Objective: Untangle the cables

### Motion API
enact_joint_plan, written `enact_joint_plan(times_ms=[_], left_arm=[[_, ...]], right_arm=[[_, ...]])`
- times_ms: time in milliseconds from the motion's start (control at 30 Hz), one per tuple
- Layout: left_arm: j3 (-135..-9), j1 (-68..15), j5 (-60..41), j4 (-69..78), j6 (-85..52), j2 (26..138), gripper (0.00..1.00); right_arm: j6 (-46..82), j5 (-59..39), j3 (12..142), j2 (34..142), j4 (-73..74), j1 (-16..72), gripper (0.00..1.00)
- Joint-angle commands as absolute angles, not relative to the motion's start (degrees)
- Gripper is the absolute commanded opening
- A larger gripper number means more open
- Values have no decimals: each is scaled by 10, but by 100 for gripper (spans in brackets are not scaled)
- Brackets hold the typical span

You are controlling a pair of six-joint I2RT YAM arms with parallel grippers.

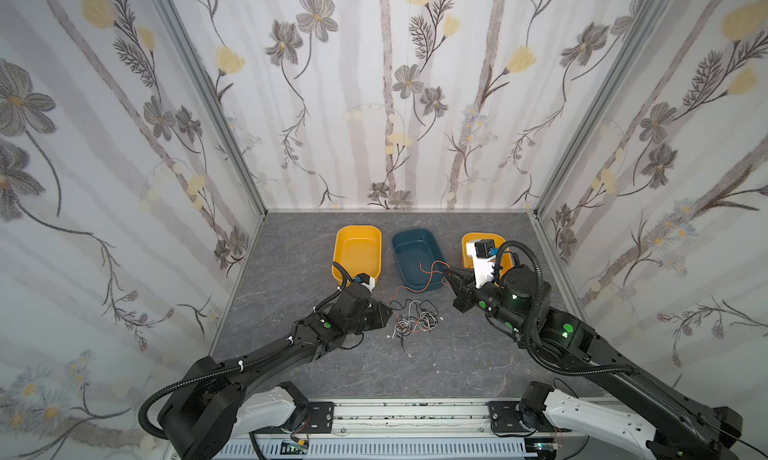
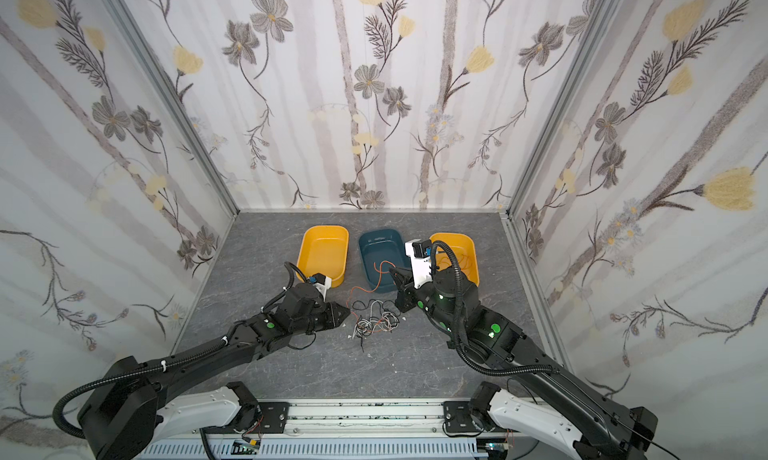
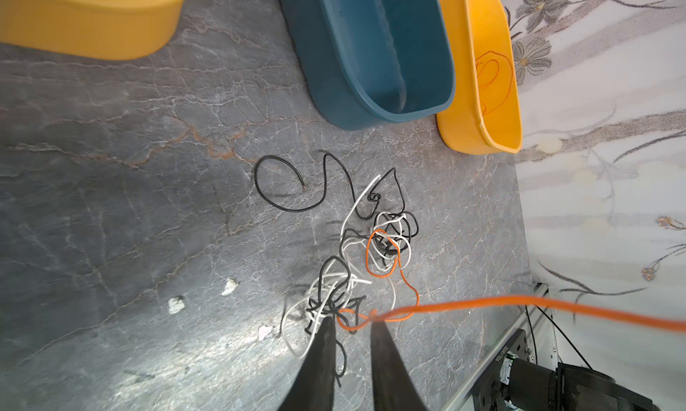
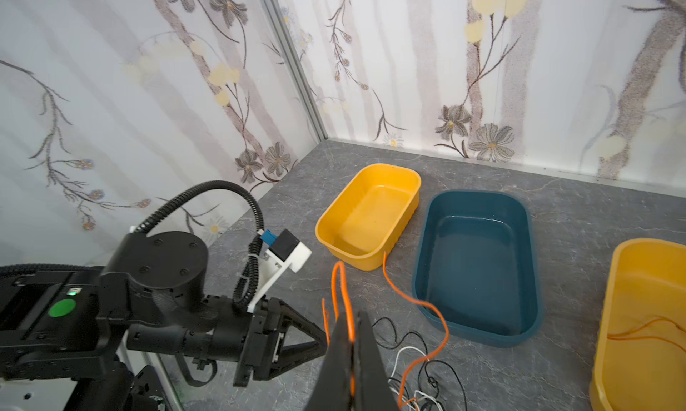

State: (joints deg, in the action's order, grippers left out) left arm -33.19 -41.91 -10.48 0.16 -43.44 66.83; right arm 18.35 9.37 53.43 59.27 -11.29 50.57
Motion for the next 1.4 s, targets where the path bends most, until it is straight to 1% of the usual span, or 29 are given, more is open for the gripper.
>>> enact_joint_plan(times_ms=[0, 100, 333, 533, 733, 867, 1100, 1267, 1367], left_arm=[[-338, -418, -82, -21, -421, 660, 20], [-339, -418, -89, -27, -417, 660, 21], [-334, -418, -134, -36, -393, 653, 34], [-332, -416, -132, -47, -381, 637, 39], [-334, -416, -132, -35, -379, 654, 40], [-334, -414, -129, -21, -380, 661, 39], [-351, -413, -141, -6, -382, 692, 39], [-373, -418, -159, 16, -381, 719, 40], [-389, -422, -164, 27, -380, 758, 40]], right_arm=[[180, 129, 524, 587, -119, 500, 3], [181, 143, 520, 583, -128, 493, 4], [200, 194, 511, 579, -168, 467, 4], [232, 233, 478, 570, -207, 457, 5], [312, 277, 410, 569, -270, 450, 6], [381, 273, 354, 556, -281, 448, 6], [445, 274, 274, 508, -276, 390, 7], [472, 262, 246, 453, -261, 344, 9], [481, 257, 229, 418, -254, 304, 9]])
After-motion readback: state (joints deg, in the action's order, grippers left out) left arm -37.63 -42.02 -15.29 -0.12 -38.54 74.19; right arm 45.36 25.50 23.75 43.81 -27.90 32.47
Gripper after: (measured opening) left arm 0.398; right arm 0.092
